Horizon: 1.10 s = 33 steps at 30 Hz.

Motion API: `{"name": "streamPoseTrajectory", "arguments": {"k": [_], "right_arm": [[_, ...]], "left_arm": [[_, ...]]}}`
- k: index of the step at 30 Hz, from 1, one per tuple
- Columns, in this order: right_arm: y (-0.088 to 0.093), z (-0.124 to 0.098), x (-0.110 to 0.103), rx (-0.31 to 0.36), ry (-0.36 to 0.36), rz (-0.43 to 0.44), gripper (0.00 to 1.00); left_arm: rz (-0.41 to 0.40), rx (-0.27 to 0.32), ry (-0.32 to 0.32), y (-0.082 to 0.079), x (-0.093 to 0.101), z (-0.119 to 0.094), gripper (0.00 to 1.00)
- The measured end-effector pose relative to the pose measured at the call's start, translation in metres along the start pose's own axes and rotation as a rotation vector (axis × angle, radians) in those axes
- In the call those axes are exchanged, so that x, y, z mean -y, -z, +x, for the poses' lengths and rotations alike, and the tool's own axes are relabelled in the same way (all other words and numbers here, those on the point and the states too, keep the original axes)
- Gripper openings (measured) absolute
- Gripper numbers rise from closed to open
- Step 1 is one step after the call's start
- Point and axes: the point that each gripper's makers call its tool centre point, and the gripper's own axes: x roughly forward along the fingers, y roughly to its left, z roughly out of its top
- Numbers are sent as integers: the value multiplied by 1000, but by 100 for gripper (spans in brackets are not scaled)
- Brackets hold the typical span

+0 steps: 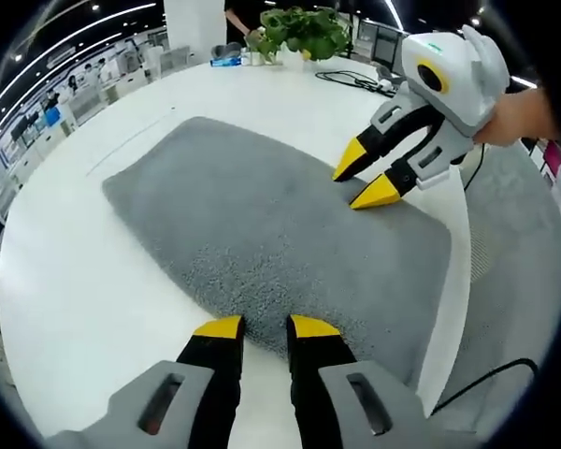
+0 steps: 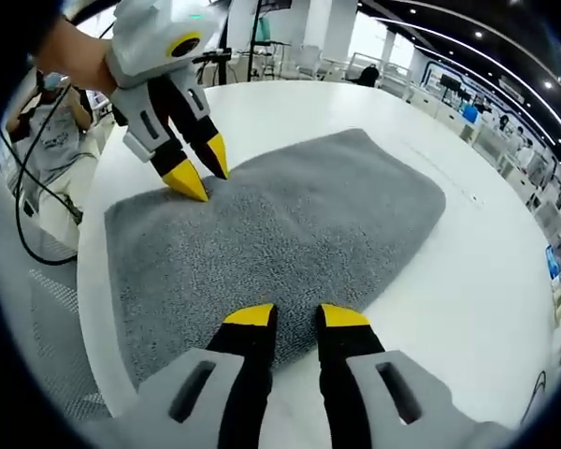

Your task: Fold the towel on the table until its edges align and the towel forms a compact rectangular stack.

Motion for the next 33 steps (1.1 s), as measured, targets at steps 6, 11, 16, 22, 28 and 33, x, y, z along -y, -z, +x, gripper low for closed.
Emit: {"name": "streamPoseTrajectory", "arguments": {"k": [6,11,16,22,28,33], "right_arm": [[16,-13,8,-5,-1,4,16],[27,-20,16,-7,5,10,16],[38,-28,24,-15,3,11,16],[54,-39,35,-16,14,16,16],[67,-48,46,-24,19,11,16],[73,-52,52,-23,14,8,16]], "left_arm": [[10,-5,8,-13,12,9,18],[17,-9,7,-24,22,16,18],[16,-5,11,-35,32,23,18],[14,14,15,-49,43,32,18],[17,23,14,-63,54,41,18],[11,25,8,-70,59,45,18]]}}
